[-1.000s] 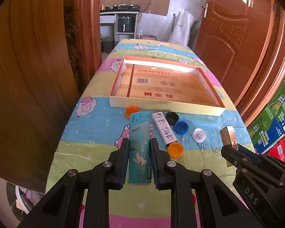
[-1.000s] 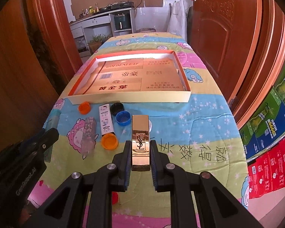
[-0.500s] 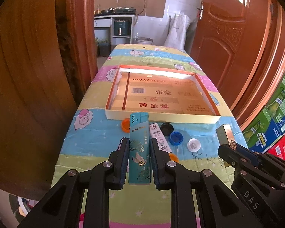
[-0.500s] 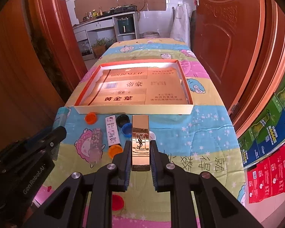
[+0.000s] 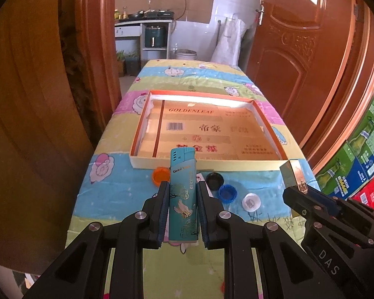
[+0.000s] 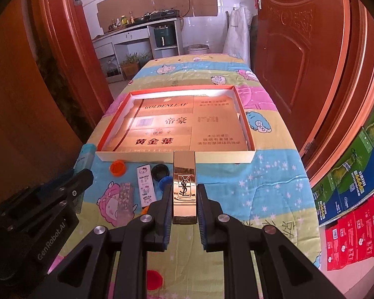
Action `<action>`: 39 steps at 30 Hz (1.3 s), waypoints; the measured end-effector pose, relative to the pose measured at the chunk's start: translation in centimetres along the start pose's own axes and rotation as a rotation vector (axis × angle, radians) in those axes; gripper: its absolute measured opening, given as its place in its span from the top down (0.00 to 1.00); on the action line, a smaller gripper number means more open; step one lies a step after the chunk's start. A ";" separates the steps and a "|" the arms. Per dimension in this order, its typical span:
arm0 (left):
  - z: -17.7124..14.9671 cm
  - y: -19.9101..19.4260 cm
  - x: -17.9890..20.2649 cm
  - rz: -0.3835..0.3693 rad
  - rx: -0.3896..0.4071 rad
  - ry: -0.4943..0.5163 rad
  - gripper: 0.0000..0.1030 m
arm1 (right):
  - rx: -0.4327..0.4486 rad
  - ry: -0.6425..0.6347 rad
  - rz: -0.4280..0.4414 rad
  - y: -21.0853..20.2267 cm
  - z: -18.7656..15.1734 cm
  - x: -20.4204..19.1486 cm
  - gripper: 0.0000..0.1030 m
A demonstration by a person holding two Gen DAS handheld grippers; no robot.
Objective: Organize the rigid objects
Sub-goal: 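Carry the gold lipstick and teal lighter with both tools into the GOLDENLEAF box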
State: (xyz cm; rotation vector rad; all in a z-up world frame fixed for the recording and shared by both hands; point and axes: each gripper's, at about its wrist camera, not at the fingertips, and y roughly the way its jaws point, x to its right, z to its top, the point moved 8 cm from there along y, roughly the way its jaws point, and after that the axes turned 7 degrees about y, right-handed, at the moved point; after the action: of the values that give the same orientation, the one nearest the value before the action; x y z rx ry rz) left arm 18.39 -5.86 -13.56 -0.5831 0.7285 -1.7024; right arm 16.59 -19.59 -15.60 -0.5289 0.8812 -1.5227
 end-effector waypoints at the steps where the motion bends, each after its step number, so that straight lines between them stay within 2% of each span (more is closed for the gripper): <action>1: 0.2 0.1 0.0 0.000 0.003 0.001 0.78 | 0.002 -0.002 -0.001 0.1 0.2 0.0 0.82; 14: 2.4 3.0 0.1 -0.012 -0.030 -0.001 0.78 | 0.003 0.005 -0.012 2.0 2.5 0.5 0.82; 32: 7.0 9.5 -0.3 -0.005 -0.079 0.015 0.78 | 0.026 0.009 0.005 6.4 8.6 0.6 0.82; 39: 8.4 12.4 -0.6 -0.017 -0.107 -0.007 0.78 | 0.034 0.019 0.006 8.3 10.7 0.9 0.82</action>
State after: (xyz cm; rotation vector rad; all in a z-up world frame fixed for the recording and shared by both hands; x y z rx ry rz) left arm 32.74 -8.80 -16.81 -0.6711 0.8148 -1.6840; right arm 29.80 -22.66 -15.79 -0.4881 0.8695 -1.5370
